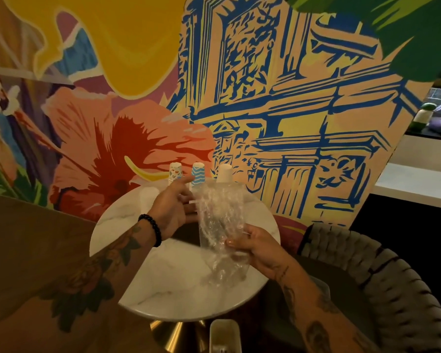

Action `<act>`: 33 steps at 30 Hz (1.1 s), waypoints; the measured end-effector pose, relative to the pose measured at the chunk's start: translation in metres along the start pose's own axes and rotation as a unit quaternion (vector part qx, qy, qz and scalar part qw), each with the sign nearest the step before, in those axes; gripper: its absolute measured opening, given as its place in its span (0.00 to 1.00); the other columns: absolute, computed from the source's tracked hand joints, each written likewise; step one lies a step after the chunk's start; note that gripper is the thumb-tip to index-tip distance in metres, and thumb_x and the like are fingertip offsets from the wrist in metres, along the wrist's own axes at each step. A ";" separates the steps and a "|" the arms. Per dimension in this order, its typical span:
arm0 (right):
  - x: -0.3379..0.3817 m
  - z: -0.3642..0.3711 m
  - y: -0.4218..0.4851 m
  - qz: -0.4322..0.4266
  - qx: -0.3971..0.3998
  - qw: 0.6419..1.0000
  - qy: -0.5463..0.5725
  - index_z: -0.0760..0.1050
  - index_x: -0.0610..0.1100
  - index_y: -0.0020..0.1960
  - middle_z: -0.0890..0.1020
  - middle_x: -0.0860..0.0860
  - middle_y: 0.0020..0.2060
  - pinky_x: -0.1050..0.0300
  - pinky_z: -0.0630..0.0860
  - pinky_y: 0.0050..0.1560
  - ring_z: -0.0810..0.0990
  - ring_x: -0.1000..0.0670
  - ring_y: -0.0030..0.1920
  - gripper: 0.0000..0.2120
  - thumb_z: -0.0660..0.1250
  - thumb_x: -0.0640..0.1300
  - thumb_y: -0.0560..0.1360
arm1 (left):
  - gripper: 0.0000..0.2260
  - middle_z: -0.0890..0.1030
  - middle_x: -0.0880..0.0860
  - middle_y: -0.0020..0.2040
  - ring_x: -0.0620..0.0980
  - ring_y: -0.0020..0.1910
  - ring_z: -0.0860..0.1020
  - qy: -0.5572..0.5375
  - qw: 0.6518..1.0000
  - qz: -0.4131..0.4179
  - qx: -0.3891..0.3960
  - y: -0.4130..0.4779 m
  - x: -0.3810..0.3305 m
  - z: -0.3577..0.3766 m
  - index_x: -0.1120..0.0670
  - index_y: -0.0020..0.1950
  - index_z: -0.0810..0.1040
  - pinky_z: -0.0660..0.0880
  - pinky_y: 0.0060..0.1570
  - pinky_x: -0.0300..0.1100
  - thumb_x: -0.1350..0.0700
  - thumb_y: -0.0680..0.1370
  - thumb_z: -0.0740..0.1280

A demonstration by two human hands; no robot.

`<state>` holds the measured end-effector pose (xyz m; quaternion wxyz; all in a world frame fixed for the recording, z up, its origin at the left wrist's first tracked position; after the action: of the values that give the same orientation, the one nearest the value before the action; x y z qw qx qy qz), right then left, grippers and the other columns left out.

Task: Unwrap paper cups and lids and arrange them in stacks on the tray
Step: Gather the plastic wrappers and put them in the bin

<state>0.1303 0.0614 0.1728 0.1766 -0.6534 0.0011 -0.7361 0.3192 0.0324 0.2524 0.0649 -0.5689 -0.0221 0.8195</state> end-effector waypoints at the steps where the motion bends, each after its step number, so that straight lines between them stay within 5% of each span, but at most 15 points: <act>1: 0.001 -0.002 0.001 -0.004 -0.003 1.000 0.011 0.79 0.42 0.61 0.85 0.41 0.56 0.45 0.82 0.54 0.84 0.42 0.53 0.18 0.73 0.33 0.73 | 0.12 0.83 0.60 0.50 0.60 0.47 0.82 -0.014 0.999 -0.028 0.024 -0.003 0.006 0.005 0.53 0.63 0.76 0.80 0.52 0.61 0.55 0.80 0.62; 6: 0.006 -0.006 0.005 -0.013 -0.002 1.000 0.020 0.79 0.43 0.62 0.85 0.42 0.56 0.37 0.76 0.64 0.83 0.39 0.58 0.17 0.73 0.34 0.74 | 0.22 0.84 0.58 0.51 0.58 0.47 0.84 0.093 0.992 -0.068 0.058 -0.006 0.035 0.017 0.50 0.63 0.73 0.81 0.42 0.54 0.42 0.74 0.73; 8: 0.005 -0.003 0.006 -0.007 0.007 1.000 0.007 0.79 0.43 0.62 0.85 0.42 0.56 0.38 0.77 0.63 0.83 0.41 0.56 0.18 0.73 0.35 0.73 | 0.16 0.85 0.54 0.47 0.54 0.43 0.84 0.101 0.994 -0.042 0.027 -0.003 0.033 0.019 0.51 0.59 0.76 0.82 0.42 0.54 0.46 0.76 0.72; 12: 0.000 0.005 0.007 0.007 0.024 1.000 0.002 0.78 0.44 0.64 0.85 0.43 0.57 0.46 0.82 0.52 0.84 0.43 0.55 0.20 0.75 0.40 0.73 | 0.15 0.85 0.57 0.53 0.59 0.52 0.84 0.087 0.995 -0.021 -0.035 0.009 0.031 0.010 0.60 0.59 0.80 0.80 0.54 0.60 0.57 0.74 0.75; 15: -0.004 0.012 0.004 0.013 0.062 0.998 -0.022 0.77 0.46 0.66 0.85 0.44 0.58 0.39 0.80 0.58 0.83 0.42 0.58 0.28 0.80 0.44 0.68 | 0.16 0.85 0.59 0.53 0.58 0.50 0.84 0.059 0.997 -0.017 -0.053 0.015 0.030 0.006 0.63 0.61 0.79 0.80 0.53 0.61 0.62 0.75 0.74; 20: -0.001 0.007 0.006 0.008 0.050 0.997 -0.055 0.82 0.39 0.57 0.86 0.42 0.53 0.40 0.78 0.60 0.85 0.42 0.54 0.18 0.78 0.35 0.67 | 0.15 0.85 0.59 0.53 0.56 0.47 0.84 0.035 0.997 -0.019 -0.061 0.026 0.032 0.002 0.62 0.60 0.80 0.81 0.38 0.46 0.62 0.75 0.74; 24: 0.015 0.000 0.010 -0.049 0.024 0.998 -0.040 0.84 0.40 0.48 0.87 0.45 0.45 0.55 0.83 0.48 0.86 0.47 0.47 0.10 0.73 0.29 0.70 | 0.14 0.85 0.60 0.55 0.60 0.52 0.84 0.025 0.996 -0.053 -0.069 0.029 0.043 -0.001 0.60 0.60 0.80 0.82 0.49 0.54 0.64 0.75 0.73; 27: 0.030 -0.005 0.016 -0.121 0.009 0.992 -0.045 0.84 0.38 0.52 0.83 0.51 0.59 0.54 0.80 0.59 0.82 0.47 0.58 0.13 0.74 0.28 0.69 | 0.12 0.84 0.60 0.54 0.60 0.51 0.84 0.040 0.993 -0.090 -0.064 0.030 0.051 -0.001 0.62 0.58 0.79 0.83 0.46 0.53 0.67 0.75 0.71; 29: 0.038 -0.010 0.021 -0.154 -0.003 0.986 -0.056 0.85 0.38 0.52 0.73 0.62 0.70 0.58 0.77 0.62 0.77 0.56 0.66 0.13 0.75 0.29 0.69 | 0.10 0.83 0.60 0.53 0.57 0.45 0.83 0.080 0.989 -0.120 -0.043 0.028 0.055 0.003 0.61 0.54 0.77 0.83 0.40 0.49 0.68 0.75 0.71; 31: 0.044 -0.012 0.023 -0.170 -0.005 0.984 -0.052 0.85 0.38 0.52 0.66 0.67 0.72 0.64 0.76 0.60 0.72 0.62 0.68 0.12 0.75 0.30 0.70 | 0.16 0.83 0.58 0.54 0.54 0.45 0.83 0.114 0.981 -0.154 -0.007 0.027 0.061 0.006 0.57 0.59 0.74 0.82 0.44 0.51 0.68 0.74 0.71; 33: 0.047 -0.011 0.025 -0.172 0.013 0.985 -0.023 0.86 0.40 0.52 0.67 0.64 0.74 0.58 0.76 0.65 0.71 0.57 0.71 0.12 0.75 0.31 0.70 | 0.11 0.83 0.55 0.47 0.49 0.41 0.81 0.162 0.968 -0.189 0.043 0.018 0.063 0.013 0.55 0.57 0.77 0.79 0.42 0.45 0.64 0.76 0.70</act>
<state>0.1220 0.0235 0.2105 0.0557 -0.6578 -0.1252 -0.7406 0.2835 0.0229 0.1963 0.2455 -0.6766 -0.0834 0.6892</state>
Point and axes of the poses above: each hand's wrist, its own y-axis towards the middle knuckle, its own z-axis out of the palm, x = y × z, the point moved 9 cm from there along y, towards the middle knuckle
